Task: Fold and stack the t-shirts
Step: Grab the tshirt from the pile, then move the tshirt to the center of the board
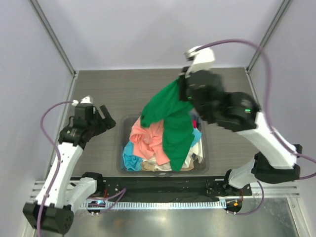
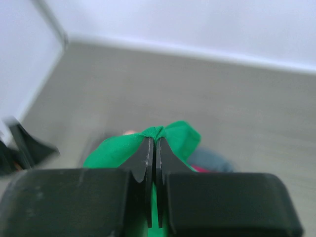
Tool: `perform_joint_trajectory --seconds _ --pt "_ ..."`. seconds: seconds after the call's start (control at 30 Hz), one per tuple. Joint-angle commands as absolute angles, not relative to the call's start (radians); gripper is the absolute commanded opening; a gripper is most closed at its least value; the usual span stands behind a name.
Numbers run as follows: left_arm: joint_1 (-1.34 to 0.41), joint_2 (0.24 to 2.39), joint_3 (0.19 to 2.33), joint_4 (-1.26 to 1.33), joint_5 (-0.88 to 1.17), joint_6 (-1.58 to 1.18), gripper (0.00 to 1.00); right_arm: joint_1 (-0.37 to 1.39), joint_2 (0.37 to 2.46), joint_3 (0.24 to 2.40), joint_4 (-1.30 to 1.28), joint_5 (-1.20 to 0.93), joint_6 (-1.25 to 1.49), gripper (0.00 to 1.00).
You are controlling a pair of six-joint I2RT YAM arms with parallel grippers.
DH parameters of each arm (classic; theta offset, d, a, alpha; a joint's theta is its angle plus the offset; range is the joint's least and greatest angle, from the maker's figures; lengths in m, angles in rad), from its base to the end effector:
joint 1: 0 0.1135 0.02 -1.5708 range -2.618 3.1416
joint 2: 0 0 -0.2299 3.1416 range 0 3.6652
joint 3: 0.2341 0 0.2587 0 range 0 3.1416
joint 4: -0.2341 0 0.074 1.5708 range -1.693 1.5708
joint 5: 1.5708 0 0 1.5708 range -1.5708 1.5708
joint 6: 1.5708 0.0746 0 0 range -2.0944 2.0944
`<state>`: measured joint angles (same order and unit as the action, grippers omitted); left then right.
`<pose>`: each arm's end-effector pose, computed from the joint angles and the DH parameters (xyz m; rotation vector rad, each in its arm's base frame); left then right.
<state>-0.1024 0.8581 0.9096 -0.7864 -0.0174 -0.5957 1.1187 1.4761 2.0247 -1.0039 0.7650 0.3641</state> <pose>0.2271 -0.0220 0.2607 -0.5774 2.2565 -0.3347 0.1760 0.2441 0.4686 -0.2490 1.8837 0.2296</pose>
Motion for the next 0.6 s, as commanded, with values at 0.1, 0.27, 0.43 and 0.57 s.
perform_joint_trajectory --seconds 0.1,0.27,0.43,0.57 --pt "-0.267 1.077 0.945 -0.796 -0.138 -0.647 0.81 1.118 1.245 2.160 -0.787 1.095 0.051 0.01" --pt "-0.363 1.222 0.940 -0.769 -0.210 -0.716 0.76 1.118 1.120 1.956 -0.700 1.215 0.026 0.01" --pt "-0.411 1.409 0.937 -0.726 -0.190 -0.758 0.53 1.118 1.013 1.794 -0.698 1.239 0.072 0.01" --pt "-0.413 1.479 0.962 -0.698 -0.196 -0.781 0.26 1.118 0.948 1.714 -0.698 1.238 0.109 0.01"
